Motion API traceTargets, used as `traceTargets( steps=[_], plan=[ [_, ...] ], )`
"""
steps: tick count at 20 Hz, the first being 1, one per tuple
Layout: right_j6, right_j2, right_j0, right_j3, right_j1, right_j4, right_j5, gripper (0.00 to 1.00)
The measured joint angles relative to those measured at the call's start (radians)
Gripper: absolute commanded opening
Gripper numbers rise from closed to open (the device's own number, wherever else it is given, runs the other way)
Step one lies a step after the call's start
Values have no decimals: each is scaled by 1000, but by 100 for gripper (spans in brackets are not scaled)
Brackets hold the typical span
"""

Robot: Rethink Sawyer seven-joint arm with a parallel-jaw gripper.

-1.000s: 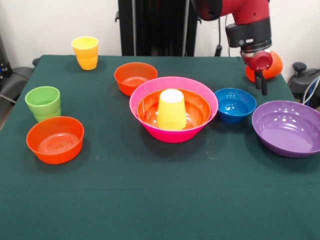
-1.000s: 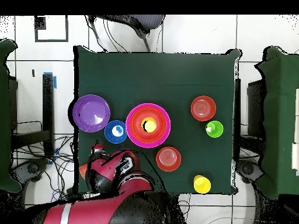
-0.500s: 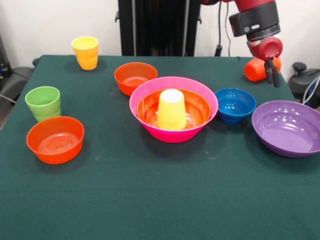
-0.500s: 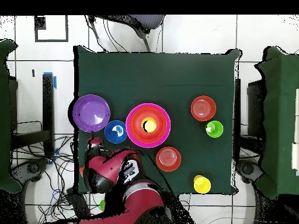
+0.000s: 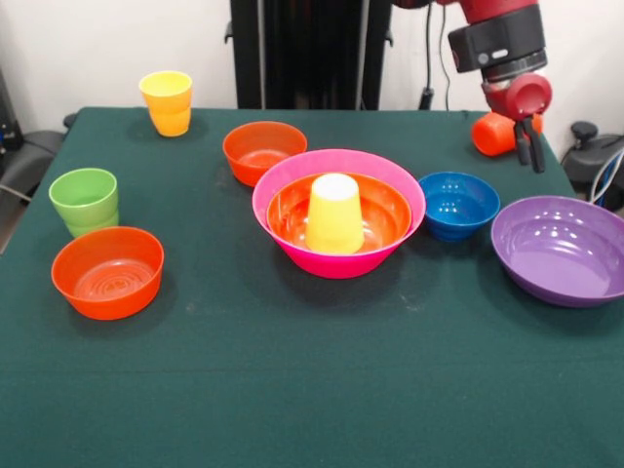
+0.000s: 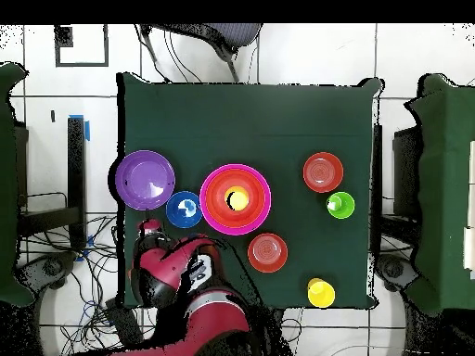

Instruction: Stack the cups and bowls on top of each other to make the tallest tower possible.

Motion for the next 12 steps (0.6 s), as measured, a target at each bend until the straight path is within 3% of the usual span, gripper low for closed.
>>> traceTargets(
  steps=[12],
  plan=[
    [0,-78,81,-56,103,35,0,100]
  ],
)
